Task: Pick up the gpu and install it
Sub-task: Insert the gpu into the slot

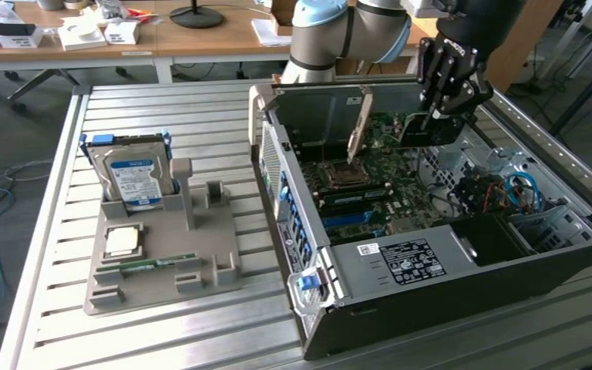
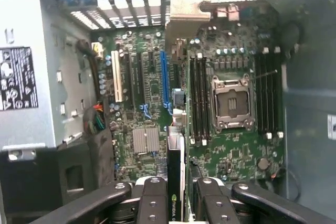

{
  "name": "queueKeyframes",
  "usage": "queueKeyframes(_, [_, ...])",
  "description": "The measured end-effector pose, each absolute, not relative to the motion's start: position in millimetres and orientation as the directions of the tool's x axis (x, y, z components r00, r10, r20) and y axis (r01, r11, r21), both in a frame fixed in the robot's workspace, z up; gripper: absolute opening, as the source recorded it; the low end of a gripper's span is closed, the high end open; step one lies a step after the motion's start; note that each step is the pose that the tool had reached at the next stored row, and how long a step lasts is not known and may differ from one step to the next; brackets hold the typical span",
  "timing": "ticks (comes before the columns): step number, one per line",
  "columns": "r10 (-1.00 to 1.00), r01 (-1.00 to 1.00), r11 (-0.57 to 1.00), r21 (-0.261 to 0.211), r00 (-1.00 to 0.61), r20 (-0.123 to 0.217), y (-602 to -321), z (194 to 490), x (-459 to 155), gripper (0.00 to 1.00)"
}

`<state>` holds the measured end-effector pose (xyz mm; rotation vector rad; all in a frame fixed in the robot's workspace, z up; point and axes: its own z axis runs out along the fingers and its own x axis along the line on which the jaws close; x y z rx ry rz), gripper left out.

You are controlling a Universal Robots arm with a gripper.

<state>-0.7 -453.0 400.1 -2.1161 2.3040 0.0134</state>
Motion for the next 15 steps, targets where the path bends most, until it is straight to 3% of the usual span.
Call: queueKeyframes(15, [-1.000, -1.000, -0.019, -0.003, 0.019, -0.016, -453.1, 397.2, -0.8, 0.26])
